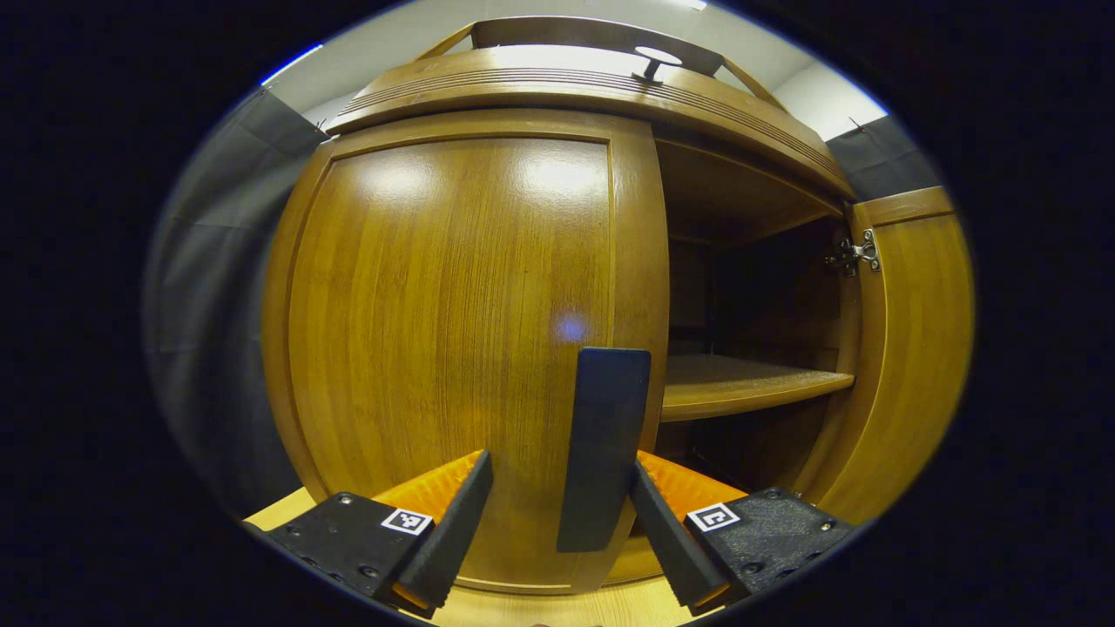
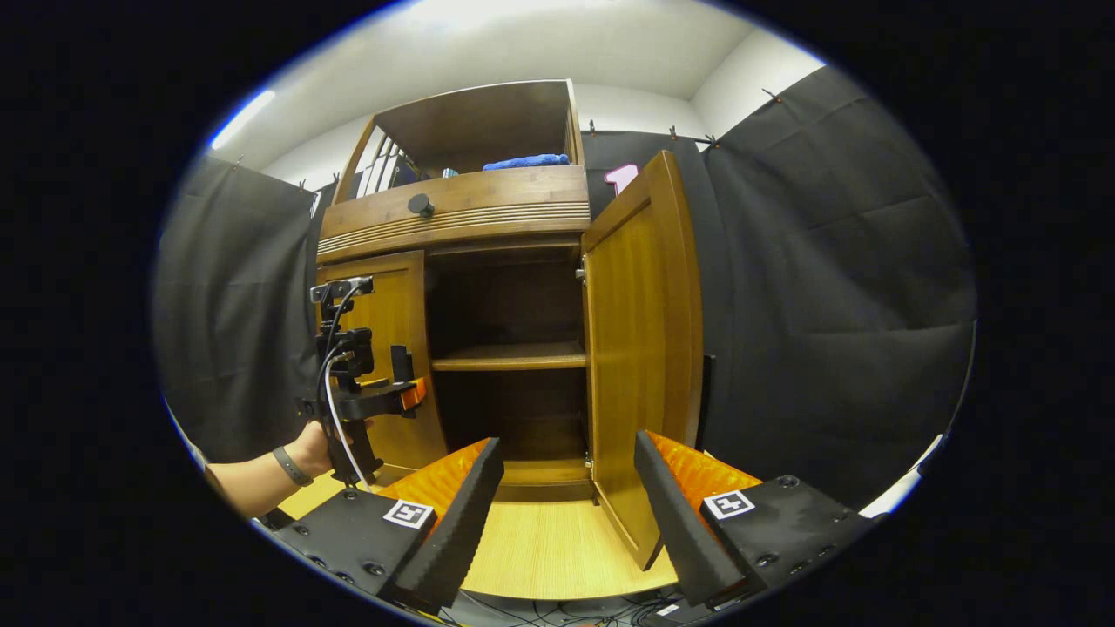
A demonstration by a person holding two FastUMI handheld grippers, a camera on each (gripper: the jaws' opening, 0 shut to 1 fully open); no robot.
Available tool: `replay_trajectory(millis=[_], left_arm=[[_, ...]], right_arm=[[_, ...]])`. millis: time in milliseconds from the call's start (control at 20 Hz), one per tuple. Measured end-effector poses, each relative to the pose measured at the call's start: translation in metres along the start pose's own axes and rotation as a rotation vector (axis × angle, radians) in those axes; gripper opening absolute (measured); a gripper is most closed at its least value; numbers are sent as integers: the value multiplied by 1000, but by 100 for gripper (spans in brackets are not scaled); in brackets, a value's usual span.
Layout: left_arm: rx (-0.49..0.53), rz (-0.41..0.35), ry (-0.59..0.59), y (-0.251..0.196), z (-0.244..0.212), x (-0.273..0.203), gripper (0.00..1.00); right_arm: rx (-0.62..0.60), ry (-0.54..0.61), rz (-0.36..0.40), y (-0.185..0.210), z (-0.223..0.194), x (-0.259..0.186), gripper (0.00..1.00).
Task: Open the right door of the double-door shoe cabinet with the right hand, and open the left door with the left hand.
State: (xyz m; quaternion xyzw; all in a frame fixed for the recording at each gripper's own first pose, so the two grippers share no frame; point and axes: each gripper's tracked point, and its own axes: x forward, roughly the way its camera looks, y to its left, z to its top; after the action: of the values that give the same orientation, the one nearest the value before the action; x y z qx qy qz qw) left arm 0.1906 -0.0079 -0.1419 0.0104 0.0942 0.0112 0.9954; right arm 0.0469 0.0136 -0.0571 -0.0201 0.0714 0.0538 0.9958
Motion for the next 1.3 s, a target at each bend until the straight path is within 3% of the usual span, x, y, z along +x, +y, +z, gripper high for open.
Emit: replay_trajectory(millis=[50, 150, 250, 300, 600, 900, 1300], left_arm=[[-7, -16, -7, -2, -1, 4, 90], [-43, -91, -1, -21, -1, -2, 61], [21, -63, 0, -20, -5, 0, 31], [32, -57, -11, -19, -3, -1, 27], [24, -77, 40, -19, 1, -30, 25], [25, -59, 53, 1, 2, -90, 24], [22, 31, 47, 41, 4, -151, 24]], right_arm=[[-3, 2, 5, 2, 0, 2, 100], [-10, 7, 13, 5, 0, 4, 97], [-10, 18, 20, 7, -4, 7, 97], [-10, 24, 23, 9, -6, 7, 97], [-17, 28, 21, 7, -7, 7, 97], [-7, 27, 20, 5, -8, 7, 97], [-20, 33, 93, 26, -11, 11, 97]])
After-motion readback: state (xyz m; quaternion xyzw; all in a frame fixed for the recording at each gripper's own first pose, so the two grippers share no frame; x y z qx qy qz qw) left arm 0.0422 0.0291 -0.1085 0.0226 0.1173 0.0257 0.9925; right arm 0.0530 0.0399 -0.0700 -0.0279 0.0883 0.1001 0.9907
